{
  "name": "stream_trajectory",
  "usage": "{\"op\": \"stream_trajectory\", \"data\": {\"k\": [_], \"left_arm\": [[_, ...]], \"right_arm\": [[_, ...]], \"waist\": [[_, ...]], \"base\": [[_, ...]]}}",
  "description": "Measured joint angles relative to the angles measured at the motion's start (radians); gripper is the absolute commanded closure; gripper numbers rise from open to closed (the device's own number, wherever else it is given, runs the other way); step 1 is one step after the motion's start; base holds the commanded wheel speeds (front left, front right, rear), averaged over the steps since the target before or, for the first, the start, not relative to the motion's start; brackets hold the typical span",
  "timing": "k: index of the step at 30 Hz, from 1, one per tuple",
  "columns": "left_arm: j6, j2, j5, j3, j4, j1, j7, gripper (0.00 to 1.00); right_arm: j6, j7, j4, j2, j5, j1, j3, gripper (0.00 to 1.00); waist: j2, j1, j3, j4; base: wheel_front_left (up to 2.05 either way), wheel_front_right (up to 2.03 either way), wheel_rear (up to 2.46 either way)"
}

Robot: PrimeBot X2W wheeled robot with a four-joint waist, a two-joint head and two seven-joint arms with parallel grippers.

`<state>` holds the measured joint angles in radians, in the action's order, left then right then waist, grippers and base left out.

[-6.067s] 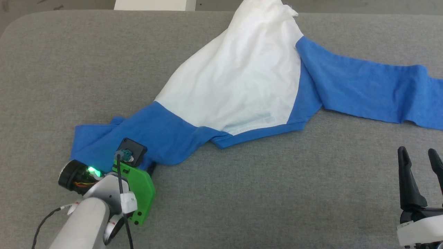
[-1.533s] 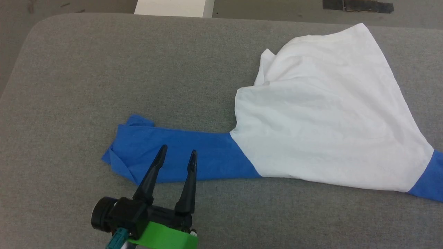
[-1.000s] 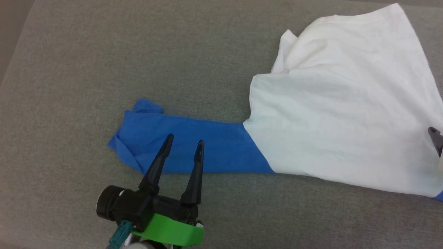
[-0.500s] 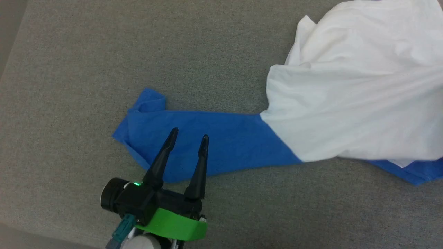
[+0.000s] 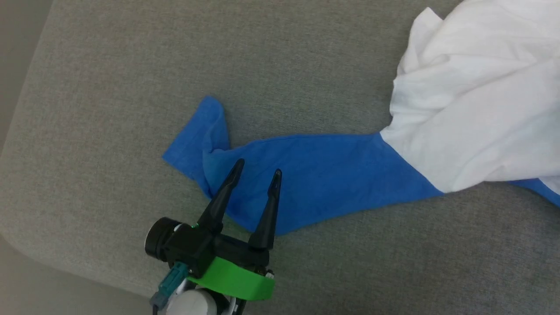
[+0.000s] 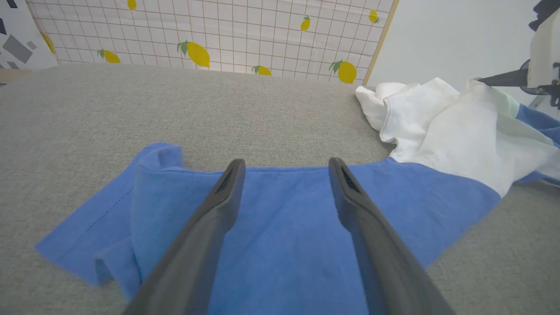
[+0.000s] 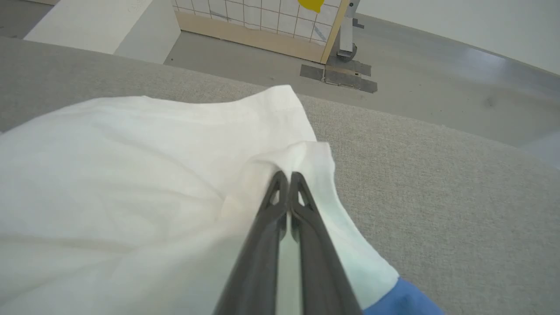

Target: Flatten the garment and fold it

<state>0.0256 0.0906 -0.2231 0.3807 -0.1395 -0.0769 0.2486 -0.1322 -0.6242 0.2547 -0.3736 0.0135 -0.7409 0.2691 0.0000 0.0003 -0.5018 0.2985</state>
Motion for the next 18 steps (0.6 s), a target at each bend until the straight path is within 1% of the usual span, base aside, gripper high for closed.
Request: {"op": "stream_trajectory", "data": {"k": [1, 2, 6, 10, 14, 16, 18], "left_arm": [[0.000, 0.000, 0.000, 0.001, 0.004, -0.001, 0.000, 0.00], [0.000, -0.001, 0.000, 0.002, 0.007, -0.001, 0.001, 0.00], [0.000, 0.000, -0.001, 0.002, 0.020, -0.001, 0.001, 0.00], [0.000, 0.003, -0.006, -0.001, 0.027, 0.002, 0.001, 0.00], [0.000, 0.010, -0.008, -0.007, 0.028, 0.022, 0.004, 0.00], [-0.004, 0.018, -0.012, -0.012, 0.026, 0.041, 0.003, 0.00], [-0.007, 0.025, -0.013, -0.014, 0.021, 0.055, 0.001, 0.00]], "right_arm": [[0.000, 0.011, 0.010, 0.012, -0.008, 0.000, -0.001, 0.11], [0.000, 0.021, 0.018, 0.015, -0.012, 0.002, -0.006, 0.00], [0.000, 0.054, 0.010, 0.011, 0.008, 0.009, -0.025, 0.00], [0.000, 0.061, -0.064, 0.023, 0.078, 0.060, -0.030, 0.00], [0.000, 0.046, -0.211, 0.043, 0.153, 0.186, -0.028, 0.00], [0.000, 0.026, -0.314, 0.062, 0.185, 0.288, -0.019, 0.00], [0.000, 0.001, -0.383, 0.086, 0.198, 0.372, -0.011, 0.00]], "waist": [[0.0000, 0.0000, 0.001, 0.002], [0.0000, 0.0000, 0.004, 0.003], [0.0000, 0.0000, 0.028, 0.001], [0.0000, 0.0000, 0.067, -0.012], [0.0000, -0.0002, 0.120, -0.033], [0.0000, -0.0003, 0.152, -0.047], [0.0000, -0.0003, 0.173, -0.059]], "base": [[0.00, 0.00, 0.00], [0.00, 0.00, 0.00], [0.00, 0.00, 0.00], [0.00, 0.00, 0.00], [0.00, 0.00, 0.00], [0.00, 0.00, 0.00], [0.00, 0.00, 0.00]]}}
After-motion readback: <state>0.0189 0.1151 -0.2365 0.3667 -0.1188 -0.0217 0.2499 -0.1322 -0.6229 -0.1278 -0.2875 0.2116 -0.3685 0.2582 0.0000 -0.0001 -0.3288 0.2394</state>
